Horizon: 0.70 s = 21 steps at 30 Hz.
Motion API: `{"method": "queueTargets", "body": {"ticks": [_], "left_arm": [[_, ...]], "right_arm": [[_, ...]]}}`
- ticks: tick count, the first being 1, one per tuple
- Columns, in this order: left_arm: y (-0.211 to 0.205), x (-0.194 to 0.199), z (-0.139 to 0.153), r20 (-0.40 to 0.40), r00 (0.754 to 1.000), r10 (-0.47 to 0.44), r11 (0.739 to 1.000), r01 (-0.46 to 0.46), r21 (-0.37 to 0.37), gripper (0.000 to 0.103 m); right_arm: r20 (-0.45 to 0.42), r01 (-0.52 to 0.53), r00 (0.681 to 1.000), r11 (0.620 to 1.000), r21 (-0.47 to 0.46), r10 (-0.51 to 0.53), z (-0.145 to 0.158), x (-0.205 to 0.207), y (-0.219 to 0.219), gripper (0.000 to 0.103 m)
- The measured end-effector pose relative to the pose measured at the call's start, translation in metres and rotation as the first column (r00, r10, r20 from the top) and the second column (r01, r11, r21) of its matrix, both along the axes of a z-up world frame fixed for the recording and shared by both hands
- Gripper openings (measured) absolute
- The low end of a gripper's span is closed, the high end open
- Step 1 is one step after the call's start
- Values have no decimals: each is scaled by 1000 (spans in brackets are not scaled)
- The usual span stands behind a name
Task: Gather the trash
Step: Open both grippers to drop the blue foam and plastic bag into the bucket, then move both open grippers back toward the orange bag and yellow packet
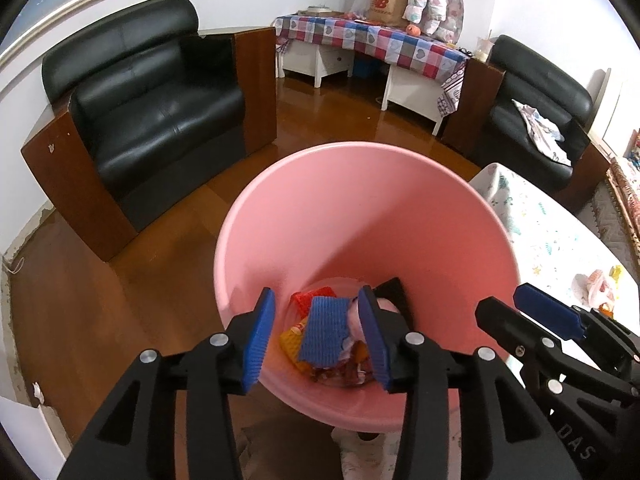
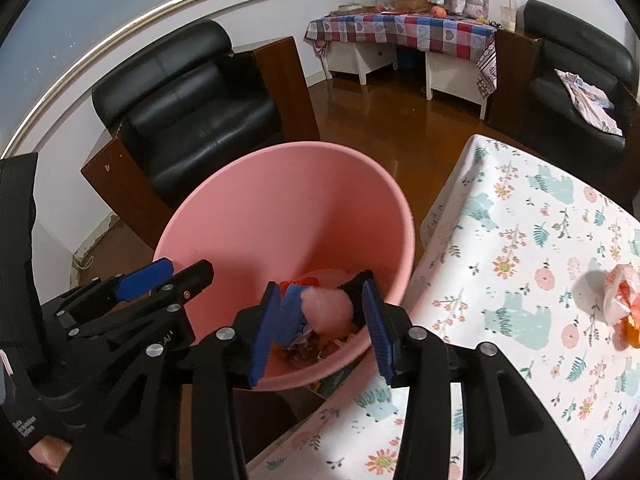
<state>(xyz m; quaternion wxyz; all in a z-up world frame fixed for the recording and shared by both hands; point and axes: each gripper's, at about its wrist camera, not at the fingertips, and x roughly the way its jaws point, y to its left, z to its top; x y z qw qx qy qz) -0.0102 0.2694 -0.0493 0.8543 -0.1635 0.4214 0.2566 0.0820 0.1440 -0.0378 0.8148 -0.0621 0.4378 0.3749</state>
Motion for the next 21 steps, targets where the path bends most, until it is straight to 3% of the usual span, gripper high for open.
{"method": "queueTargets", "body": {"ticks": [11,21], "left_arm": [[-31,-1,25,72,995,-62,997,59,43,43],[-85,7,33,104,975,-194,979,186,82,43]], "right_arm": [[41,61,997,997,39,-62,14,-2,-44,43],[72,122,989,991,60,-126,19,-12,-98,43]]}}
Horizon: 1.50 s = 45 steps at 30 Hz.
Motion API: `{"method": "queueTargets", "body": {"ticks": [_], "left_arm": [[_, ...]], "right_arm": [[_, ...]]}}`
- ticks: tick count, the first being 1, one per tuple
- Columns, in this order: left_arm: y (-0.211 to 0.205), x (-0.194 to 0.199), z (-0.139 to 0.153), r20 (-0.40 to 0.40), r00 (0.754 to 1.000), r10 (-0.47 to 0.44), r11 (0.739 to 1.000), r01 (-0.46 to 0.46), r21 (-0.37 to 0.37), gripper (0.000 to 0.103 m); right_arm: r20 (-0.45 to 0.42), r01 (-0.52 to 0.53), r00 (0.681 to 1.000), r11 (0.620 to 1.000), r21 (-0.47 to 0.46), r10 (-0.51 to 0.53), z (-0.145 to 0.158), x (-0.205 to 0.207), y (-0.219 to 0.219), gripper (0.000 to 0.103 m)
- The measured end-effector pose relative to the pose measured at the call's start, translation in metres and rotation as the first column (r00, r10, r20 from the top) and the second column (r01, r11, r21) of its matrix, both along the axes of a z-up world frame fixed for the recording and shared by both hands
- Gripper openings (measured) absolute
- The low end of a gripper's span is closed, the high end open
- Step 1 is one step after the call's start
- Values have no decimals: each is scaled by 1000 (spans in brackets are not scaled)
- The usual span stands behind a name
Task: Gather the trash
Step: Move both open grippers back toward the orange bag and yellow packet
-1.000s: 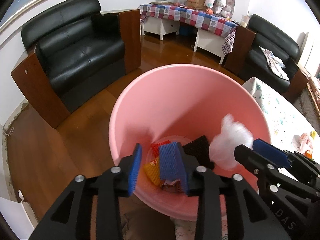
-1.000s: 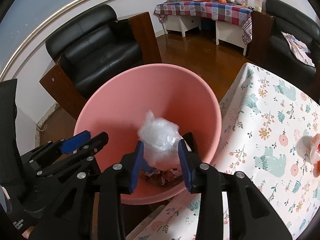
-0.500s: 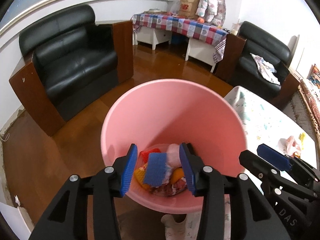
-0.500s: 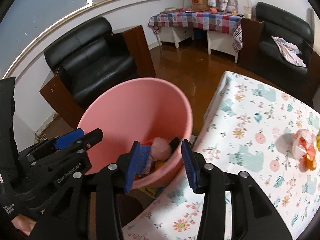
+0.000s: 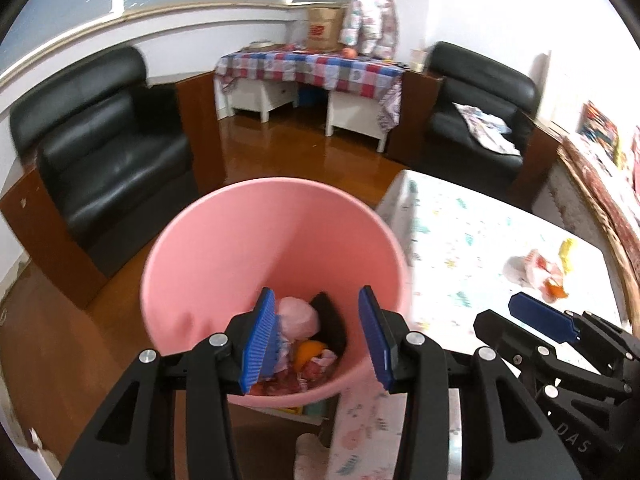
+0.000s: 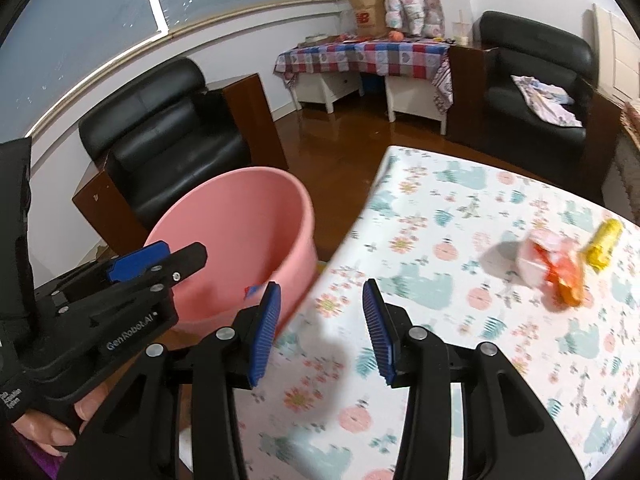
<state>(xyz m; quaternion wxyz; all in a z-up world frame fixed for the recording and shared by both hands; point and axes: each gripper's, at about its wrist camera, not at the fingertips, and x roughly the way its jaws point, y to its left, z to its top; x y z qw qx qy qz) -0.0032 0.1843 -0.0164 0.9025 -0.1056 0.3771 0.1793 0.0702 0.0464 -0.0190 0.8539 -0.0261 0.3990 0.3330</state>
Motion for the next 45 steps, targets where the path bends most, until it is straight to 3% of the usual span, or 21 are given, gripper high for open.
{"method": "queueTargets", "body": {"ticks": [13,27,34,45], "left_arm": [[-79,26,-1,7,984,-177,984,177,17,43],[-145,53,-9,3,944,-329,944,328,23,43],[-176,69,-11,9,916,-400,916,400,33,43],[-212,88,-11,7,865,-501,865,500,42,43]], "right_arm": [[26,160,987,987,11,-160,-1,-1,-84,43],[12,346,938,938,-9,-346,-16,2,-160,43],[28,455,890,890,-24,-455,-19,1,-205,43],[42,626,780,780,-21,-625,-14,-5,-286,43]]}}
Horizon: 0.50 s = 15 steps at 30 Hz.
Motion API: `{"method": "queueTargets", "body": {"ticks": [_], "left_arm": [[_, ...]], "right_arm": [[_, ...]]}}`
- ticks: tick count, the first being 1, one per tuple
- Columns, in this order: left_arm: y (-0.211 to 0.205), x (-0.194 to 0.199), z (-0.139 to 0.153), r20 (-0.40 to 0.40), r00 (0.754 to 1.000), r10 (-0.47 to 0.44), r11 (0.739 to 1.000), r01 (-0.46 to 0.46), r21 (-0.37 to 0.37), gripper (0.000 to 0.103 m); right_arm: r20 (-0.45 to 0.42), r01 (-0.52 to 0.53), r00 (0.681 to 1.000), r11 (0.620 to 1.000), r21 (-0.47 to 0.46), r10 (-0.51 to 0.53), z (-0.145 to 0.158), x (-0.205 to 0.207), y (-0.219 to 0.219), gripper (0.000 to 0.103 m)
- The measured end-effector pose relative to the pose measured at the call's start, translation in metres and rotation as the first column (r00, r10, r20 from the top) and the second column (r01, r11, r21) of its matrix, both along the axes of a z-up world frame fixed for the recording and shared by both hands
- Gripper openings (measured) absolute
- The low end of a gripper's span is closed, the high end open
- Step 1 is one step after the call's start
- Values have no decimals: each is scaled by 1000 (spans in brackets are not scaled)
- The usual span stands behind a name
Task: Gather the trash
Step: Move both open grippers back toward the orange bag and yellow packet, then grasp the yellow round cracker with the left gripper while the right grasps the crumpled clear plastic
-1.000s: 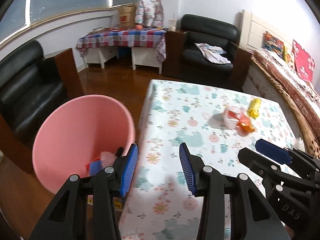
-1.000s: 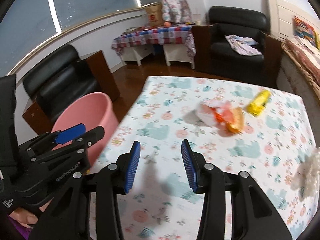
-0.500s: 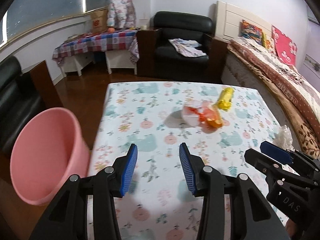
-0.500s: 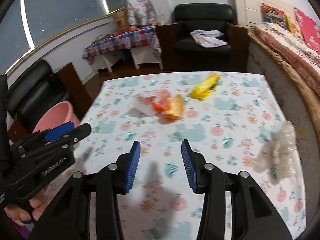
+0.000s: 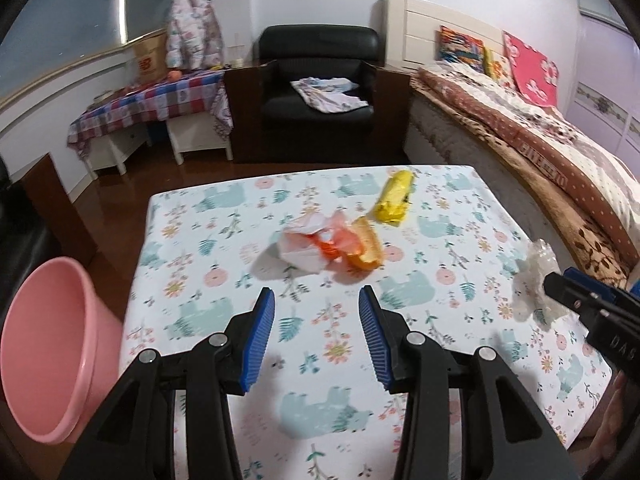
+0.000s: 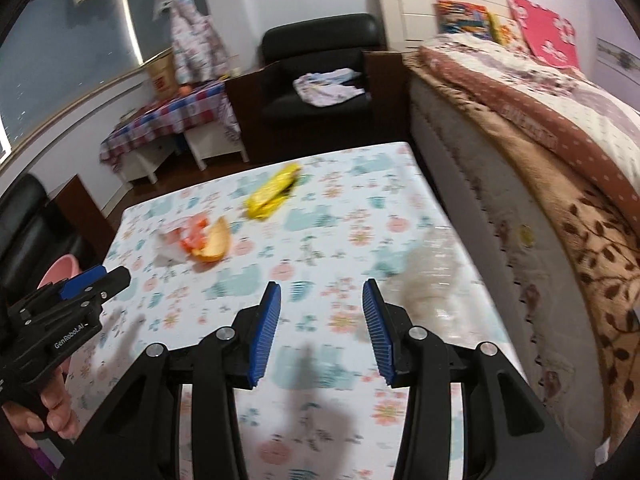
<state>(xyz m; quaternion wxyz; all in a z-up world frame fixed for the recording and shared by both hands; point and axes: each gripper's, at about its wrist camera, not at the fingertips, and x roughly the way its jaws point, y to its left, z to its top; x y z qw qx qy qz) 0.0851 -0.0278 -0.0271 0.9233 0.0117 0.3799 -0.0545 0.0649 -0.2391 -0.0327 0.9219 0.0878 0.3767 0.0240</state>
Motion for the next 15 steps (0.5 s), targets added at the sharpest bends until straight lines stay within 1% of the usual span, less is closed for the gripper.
{"method": "queueTargets", "body": {"ticks": [4,11,15], "left_arm": [[-12,9,2,3,999,-40,999,40,0,44],[-34,29,2,-10,997,-71,997,71,-24,45],[-41,36,-13,-57,996,-68,995,63,-77,45]], "right_arm": [[-4,53,999,999,-5,-53,-1,-5,-21,43],[-8,129,992,992,11,-129,-4,-10,-50,43],[-26,148,989,989,27,-147,-11,-10,-59,43]]}}
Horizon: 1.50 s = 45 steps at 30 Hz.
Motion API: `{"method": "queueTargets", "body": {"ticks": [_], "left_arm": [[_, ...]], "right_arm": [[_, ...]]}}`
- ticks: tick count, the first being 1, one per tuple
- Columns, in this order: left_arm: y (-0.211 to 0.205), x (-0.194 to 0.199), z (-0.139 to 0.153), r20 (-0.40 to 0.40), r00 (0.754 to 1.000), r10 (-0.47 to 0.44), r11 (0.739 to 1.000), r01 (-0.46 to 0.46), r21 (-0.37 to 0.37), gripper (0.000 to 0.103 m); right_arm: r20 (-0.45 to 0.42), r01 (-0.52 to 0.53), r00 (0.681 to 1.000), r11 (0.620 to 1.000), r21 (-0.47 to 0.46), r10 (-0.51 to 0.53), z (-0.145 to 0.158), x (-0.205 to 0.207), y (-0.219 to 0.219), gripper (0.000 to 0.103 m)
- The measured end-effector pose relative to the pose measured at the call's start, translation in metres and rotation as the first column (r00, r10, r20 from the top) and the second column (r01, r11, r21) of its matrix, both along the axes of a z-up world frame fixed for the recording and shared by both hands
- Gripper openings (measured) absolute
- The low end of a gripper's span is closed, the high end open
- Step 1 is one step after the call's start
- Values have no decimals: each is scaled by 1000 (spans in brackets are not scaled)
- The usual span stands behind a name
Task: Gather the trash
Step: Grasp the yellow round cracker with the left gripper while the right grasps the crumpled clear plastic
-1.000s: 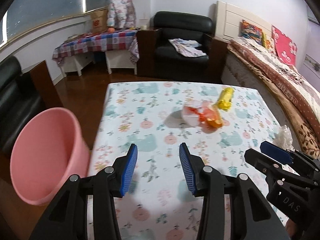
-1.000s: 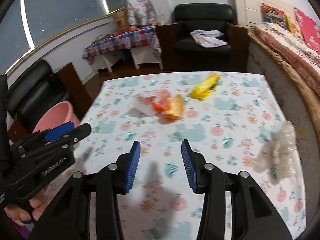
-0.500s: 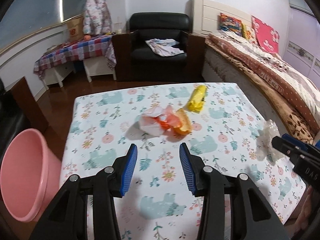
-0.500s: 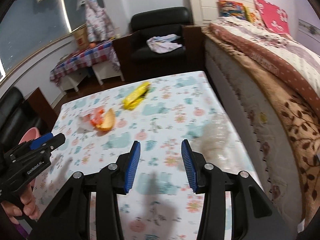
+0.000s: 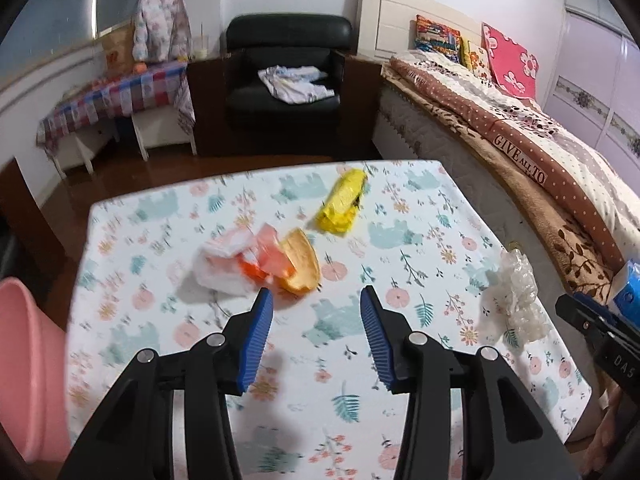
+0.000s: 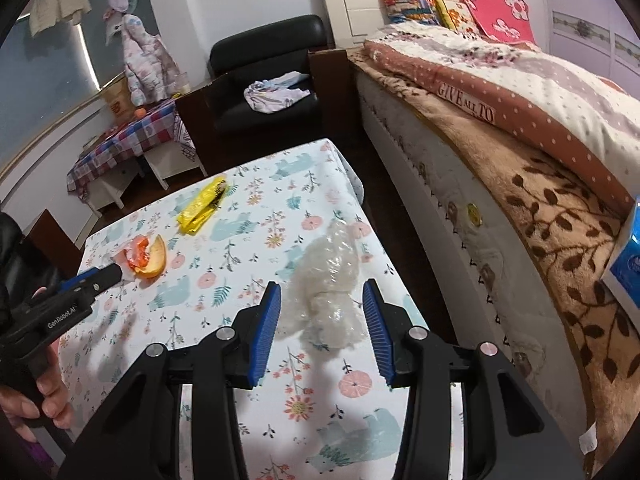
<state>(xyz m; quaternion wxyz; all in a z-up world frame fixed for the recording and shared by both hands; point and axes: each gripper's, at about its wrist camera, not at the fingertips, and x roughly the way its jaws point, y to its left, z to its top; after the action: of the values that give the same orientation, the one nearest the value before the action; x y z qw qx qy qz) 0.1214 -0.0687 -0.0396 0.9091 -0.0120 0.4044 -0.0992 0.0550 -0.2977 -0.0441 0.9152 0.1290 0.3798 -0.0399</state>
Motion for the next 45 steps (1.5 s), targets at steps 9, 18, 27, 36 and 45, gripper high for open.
{"method": "queueTargets", "body": {"ticks": [9,18,27,36,45], "left_arm": [[13,15,-24,-54,998,34,994,-39,-98,45],[8,51,-51,-147,982,117,981,-137,-136,45],[10,63,-57,-144,975,171,970,-192,-147,18],[2,42,-45,-146,985,95,982,-116,-146,4],[-9,13,-30,-117,993,15,990,-31,-137,4]], "right_arm": [[-14,-12,1000,999,41,12,-15,4,0,43],[-31,-2,1000,999,49,3,-21,9,-7,43],[-47,-7,999,999,53,9,-27,13,-10,43],[-63,-4,998,996,85,9,-32,14,-12,43],[-100,5,995,996,94,5,-45,24,-10,43]]}}
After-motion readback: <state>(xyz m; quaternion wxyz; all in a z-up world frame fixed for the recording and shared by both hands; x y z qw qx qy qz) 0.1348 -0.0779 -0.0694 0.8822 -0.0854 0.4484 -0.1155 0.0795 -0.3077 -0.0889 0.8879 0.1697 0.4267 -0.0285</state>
